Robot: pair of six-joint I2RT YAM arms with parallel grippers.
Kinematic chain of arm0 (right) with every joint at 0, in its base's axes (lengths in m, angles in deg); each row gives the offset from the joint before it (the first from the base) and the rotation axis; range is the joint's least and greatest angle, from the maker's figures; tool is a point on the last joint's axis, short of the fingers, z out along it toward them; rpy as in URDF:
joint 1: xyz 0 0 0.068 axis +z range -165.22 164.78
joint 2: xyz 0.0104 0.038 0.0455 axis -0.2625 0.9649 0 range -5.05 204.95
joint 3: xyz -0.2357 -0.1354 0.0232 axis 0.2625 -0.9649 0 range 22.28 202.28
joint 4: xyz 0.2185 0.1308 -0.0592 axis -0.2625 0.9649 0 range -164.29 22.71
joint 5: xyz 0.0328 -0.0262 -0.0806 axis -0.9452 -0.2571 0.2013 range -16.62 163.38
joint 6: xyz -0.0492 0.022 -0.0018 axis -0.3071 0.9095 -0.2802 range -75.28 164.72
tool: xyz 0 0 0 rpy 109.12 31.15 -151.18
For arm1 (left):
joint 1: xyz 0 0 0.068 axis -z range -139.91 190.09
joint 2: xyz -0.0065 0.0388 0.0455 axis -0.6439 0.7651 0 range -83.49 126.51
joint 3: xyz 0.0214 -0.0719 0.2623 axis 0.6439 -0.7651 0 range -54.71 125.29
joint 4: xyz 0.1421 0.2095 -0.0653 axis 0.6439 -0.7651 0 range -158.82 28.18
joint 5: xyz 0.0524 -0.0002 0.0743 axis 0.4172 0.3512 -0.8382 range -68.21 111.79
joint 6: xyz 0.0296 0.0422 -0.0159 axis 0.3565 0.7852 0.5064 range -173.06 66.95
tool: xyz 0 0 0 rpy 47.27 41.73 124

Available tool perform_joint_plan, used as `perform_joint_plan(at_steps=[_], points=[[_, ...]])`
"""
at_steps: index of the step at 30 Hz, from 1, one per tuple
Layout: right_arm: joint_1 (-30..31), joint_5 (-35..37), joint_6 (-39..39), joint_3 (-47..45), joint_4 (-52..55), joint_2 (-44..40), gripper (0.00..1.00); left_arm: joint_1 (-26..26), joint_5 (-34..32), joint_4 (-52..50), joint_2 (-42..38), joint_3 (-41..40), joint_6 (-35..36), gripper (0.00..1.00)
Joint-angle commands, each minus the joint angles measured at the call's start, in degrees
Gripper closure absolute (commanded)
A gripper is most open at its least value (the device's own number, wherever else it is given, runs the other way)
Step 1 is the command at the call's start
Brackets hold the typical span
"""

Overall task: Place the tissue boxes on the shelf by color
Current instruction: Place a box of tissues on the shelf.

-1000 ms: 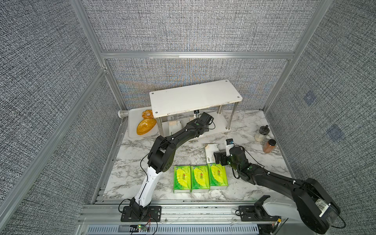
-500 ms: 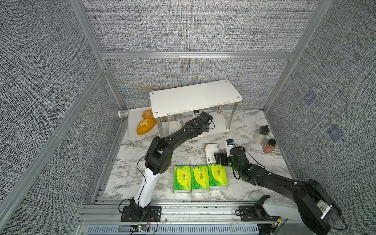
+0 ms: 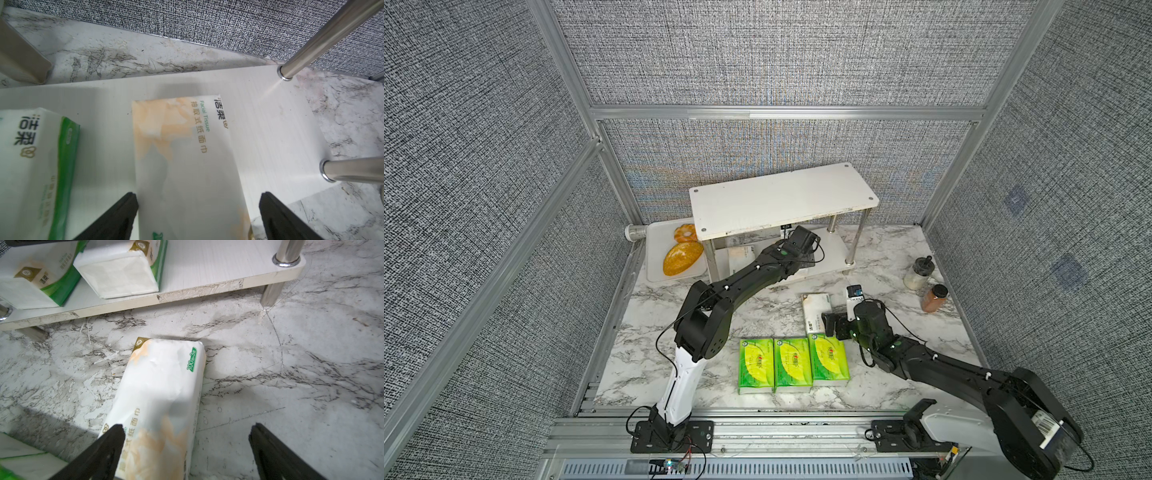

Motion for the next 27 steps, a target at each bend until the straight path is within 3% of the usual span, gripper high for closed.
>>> perform_joint_plan(at_steps=[1,12,15,27], points=[[0.08,0.17,0.05,0.29,0.22,-0.3,0.01,0.36,-0.41,0.38,-1.3,-1.07,-0.15,0.04],[0.29,-1.9,0.27,1.27,0.68,-0.05,0.01,4.93,-8.61,-2.66,-7.31,-6.77,4.6,0.05],[1.09,-2.18,-0.13,2.57,0.73,2.21,0.01,6.88,-10.34,-2.26,-9.72,-11.34,4.79,0.04],[5.18,-0.18,0.56,8.1,-0.54,11.66,0.01,7.5,-6.69,3.05,-25.28,-35.62,1.68,0.05]])
